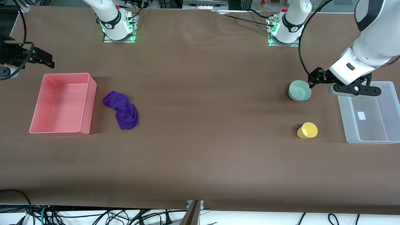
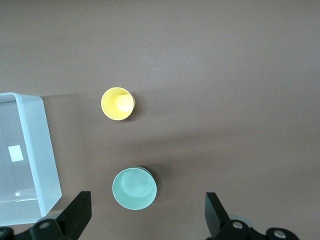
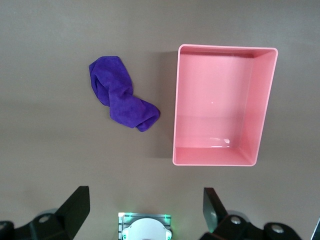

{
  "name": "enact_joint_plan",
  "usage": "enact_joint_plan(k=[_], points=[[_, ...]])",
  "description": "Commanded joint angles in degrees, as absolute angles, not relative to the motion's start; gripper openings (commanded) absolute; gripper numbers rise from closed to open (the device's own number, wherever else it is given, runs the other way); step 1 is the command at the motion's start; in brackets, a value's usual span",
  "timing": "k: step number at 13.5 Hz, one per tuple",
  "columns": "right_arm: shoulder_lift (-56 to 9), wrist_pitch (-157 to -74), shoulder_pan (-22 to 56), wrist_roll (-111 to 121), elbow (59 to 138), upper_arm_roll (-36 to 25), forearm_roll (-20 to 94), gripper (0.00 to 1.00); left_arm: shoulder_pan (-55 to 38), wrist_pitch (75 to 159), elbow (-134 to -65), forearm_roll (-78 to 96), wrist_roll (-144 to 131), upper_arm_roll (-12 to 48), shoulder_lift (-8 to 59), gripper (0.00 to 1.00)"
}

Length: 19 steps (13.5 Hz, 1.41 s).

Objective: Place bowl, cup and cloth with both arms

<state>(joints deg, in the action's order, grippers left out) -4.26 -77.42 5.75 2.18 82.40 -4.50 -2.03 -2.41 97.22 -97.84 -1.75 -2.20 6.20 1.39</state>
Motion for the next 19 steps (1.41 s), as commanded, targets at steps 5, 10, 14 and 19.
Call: enact_joint_plan(k=[5,10,14,19], points=[[-5.01,-76.9,5.89,2.72,80.86,-4.48,-1.23,1.0,-2.64,97.74,-99.05,-1.49,-2.46,6.15,0.09,1.0],[-5.1,-77.08,5.98,2.29,80.86,-4.39,-1.14,1.0,-1.67,96.42,-99.58,-1.49,-1.76,5.71,0.26,1.0],[-7.02,-77.0,7.29,2.02,81.21,-4.31,-2.02,1.0,-1.41,96.15,-99.32,-1.49,-2.11,5.45,1.4,1.0],[-10.27,-77.17,6.86,2.64,81.47,-4.57,-2.02,1.0,3.5,93.6,-99.93,-1.67,-0.71,5.62,1.41,1.0]])
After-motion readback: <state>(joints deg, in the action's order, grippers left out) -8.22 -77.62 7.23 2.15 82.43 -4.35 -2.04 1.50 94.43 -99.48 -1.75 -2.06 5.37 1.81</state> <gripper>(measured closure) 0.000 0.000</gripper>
